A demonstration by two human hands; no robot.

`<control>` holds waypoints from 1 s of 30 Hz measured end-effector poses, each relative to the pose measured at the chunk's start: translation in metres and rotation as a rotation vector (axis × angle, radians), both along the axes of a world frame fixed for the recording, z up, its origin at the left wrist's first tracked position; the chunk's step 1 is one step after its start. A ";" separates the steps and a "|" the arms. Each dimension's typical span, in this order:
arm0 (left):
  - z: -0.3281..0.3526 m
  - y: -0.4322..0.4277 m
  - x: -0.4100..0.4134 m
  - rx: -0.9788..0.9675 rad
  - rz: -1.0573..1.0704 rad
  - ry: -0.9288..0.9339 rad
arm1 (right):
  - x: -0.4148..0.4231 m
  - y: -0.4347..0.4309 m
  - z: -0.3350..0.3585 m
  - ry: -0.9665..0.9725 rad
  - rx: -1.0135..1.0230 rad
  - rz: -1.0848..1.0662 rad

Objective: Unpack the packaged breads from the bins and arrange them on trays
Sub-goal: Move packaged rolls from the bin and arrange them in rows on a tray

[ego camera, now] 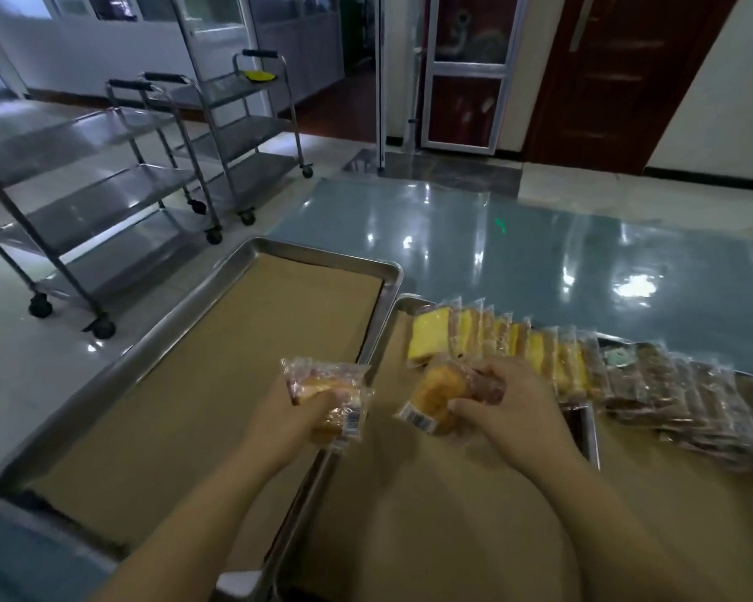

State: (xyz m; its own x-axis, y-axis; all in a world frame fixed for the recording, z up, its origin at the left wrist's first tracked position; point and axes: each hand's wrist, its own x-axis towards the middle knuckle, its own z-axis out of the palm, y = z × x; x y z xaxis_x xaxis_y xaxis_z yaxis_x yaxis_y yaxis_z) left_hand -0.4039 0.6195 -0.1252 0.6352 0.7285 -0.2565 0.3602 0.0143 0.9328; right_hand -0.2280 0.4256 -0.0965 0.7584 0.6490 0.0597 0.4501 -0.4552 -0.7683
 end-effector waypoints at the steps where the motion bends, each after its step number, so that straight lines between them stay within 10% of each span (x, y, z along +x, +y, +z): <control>1: -0.003 0.011 0.005 0.000 -0.001 -0.007 | 0.001 0.013 0.000 0.019 -0.026 0.010; 17: -0.035 0.197 0.068 0.215 -0.284 -0.058 | 0.026 0.252 -0.016 0.217 -0.453 -0.043; 30: -0.092 0.275 0.139 0.615 -0.301 0.058 | 0.083 0.338 -0.059 0.117 -0.257 -0.054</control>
